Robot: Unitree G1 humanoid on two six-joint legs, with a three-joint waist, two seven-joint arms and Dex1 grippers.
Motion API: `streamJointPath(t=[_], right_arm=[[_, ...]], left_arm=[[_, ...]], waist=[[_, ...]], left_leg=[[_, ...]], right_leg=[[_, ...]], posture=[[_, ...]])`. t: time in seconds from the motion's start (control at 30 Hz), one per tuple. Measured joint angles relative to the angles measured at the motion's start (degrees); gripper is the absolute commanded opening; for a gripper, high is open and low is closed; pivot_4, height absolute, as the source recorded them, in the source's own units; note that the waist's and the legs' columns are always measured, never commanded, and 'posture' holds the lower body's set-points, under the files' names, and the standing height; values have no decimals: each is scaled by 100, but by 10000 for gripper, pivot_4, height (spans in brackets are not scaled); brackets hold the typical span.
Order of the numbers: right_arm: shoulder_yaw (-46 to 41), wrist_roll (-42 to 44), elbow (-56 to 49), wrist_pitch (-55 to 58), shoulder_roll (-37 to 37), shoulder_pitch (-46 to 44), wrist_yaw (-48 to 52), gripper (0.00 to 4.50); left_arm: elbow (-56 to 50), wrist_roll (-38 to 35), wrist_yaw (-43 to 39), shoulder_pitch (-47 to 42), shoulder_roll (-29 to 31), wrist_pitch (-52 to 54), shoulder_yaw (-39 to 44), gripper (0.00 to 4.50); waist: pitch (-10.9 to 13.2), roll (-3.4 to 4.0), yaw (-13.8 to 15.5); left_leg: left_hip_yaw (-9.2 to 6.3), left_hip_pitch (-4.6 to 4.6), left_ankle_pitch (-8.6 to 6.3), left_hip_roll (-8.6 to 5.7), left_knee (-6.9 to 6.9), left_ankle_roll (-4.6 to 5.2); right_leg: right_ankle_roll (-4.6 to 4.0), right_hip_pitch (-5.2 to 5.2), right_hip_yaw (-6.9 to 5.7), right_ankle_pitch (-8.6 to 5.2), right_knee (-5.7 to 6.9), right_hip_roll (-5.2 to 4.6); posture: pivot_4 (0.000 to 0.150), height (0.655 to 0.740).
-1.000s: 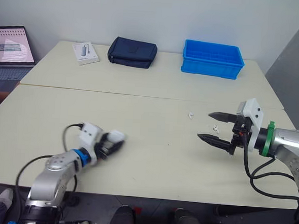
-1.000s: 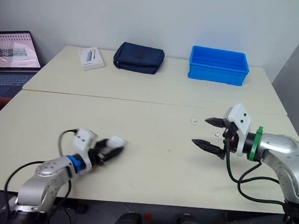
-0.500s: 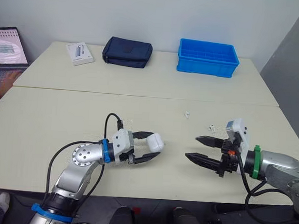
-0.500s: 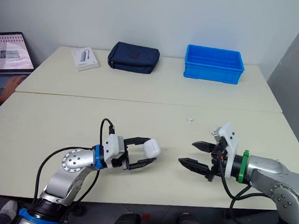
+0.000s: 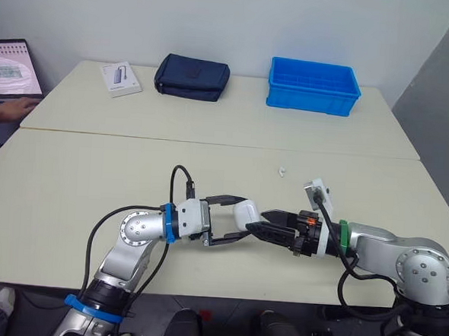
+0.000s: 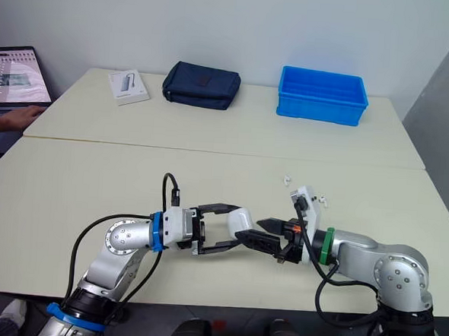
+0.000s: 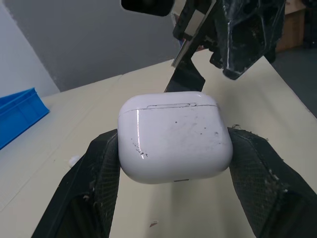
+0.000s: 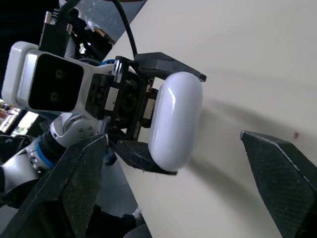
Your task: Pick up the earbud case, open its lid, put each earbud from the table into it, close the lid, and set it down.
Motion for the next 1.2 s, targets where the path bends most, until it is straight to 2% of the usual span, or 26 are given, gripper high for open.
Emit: streamJointPath(t=[0.2,0.27,0.3,0.57,0.6,0.93,0.97,1.07,1.2], right_arm=[[222,345,226,37,-21,-154,-229,45000],[256,395,296,37,-25,-226,-287,41353],[261,422,344,37,-39,-255,-301,39131],[446,513,510,58,-262,-297,-282,9648],[450,523,527,56,-264,-298,-281,7533],[482,538,646,54,-308,-431,-258,7581],[482,536,662,54,-318,-438,-245,7580],[513,514,681,55,-353,-469,-162,7579],[662,176,674,57,-699,-646,143,7578]], left_arm=[[108,2,-39,-4,-19,-132,-6,28547],[113,4,-40,-5,-40,-183,-8,28547],[115,5,-39,-6,-44,-212,-9,28547],[163,36,-27,-5,-59,-248,-9,28545],[163,51,-24,-6,-60,-257,-9,28407],[181,89,83,-22,-86,-285,-4,28395],[201,86,80,-36,-98,-276,-4,35567],[295,63,47,-211,-89,-182,-11,44006],[329,-22,-288,-339,383,572,-26,45000]], waist=[[0,0,-12],[0,0,-13],[0,0,-12],[0,0,-12],[0,0,-12],[0,0,-11],[0,0,-11],[0,0,-12],[1,2,-35]], left_leg=[[-2,-1,0,1,0,0],[-3,-1,0,1,0,0],[-3,-2,0,1,0,0],[-4,-3,0,2,0,0],[-5,-3,0,2,0,0],[-5,-6,0,2,0,0],[-5,-6,0,2,0,0],[-9,-7,0,2,3,1],[-7,-9,0,2,2,1]], right_leg=[[0,-1,-1,0,0,2],[0,-1,-2,0,0,2],[0,-1,-2,0,0,2],[0,-3,-3,0,0,3],[0,-2,-3,0,0,3],[0,-5,-4,0,0,3],[0,-5,-4,0,0,3],[0,-5,-7,0,2,4],[0,-11,-4,0,3,5]], posture=[[1500,7400],[1500,7400],[1500,7400],[1500,7400],[1500,7400],[1500,7400],[1500,7400],[1500,7400],[1500,7400]])
